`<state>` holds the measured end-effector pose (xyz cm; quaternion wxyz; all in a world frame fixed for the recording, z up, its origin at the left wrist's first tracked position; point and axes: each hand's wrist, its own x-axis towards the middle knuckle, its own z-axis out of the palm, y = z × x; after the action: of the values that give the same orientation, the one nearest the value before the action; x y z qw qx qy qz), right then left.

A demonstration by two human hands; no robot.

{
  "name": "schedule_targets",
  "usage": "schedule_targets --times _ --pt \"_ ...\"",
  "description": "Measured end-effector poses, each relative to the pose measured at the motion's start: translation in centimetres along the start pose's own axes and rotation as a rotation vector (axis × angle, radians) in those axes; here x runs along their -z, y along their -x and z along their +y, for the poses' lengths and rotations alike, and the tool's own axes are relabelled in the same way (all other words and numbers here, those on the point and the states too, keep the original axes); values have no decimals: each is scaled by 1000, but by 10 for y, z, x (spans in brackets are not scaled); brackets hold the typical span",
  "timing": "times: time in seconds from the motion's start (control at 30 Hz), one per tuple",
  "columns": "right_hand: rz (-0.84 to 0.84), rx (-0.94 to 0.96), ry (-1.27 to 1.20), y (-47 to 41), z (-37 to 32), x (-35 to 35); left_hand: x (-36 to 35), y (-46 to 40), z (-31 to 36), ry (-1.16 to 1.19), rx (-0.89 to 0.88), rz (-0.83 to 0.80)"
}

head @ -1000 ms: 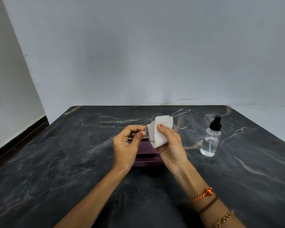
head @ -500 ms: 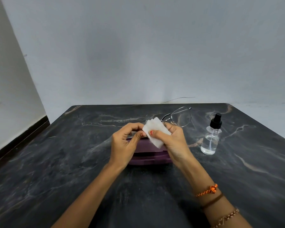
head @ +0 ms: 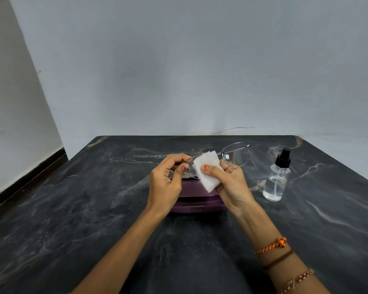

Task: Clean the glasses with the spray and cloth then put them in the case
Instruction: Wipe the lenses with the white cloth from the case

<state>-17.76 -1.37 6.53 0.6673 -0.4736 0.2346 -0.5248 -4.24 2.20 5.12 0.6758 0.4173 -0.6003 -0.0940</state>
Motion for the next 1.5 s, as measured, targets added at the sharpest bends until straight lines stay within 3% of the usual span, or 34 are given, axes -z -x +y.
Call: schedule_targets --times 0.2,0.37,0.67,0.87,1.3,1.5 --pt "-58 65 314 -1 -8 7 -1 1 -5 42 71 21" --pt "-83 35 406 -1 -14 17 0 0 -2 48 67 69" --pt "402 137 338 -14 -8 39 20 -15 -26 46 145 324" --pt "609 238 819 -20 6 69 21 -14 -35 3 159 345" --pt "458 115 1415 -16 18 85 15 -7 -37 -68 129 272" --pt "388 110 1545 -19 24 84 17 -6 -38 -91 116 267"
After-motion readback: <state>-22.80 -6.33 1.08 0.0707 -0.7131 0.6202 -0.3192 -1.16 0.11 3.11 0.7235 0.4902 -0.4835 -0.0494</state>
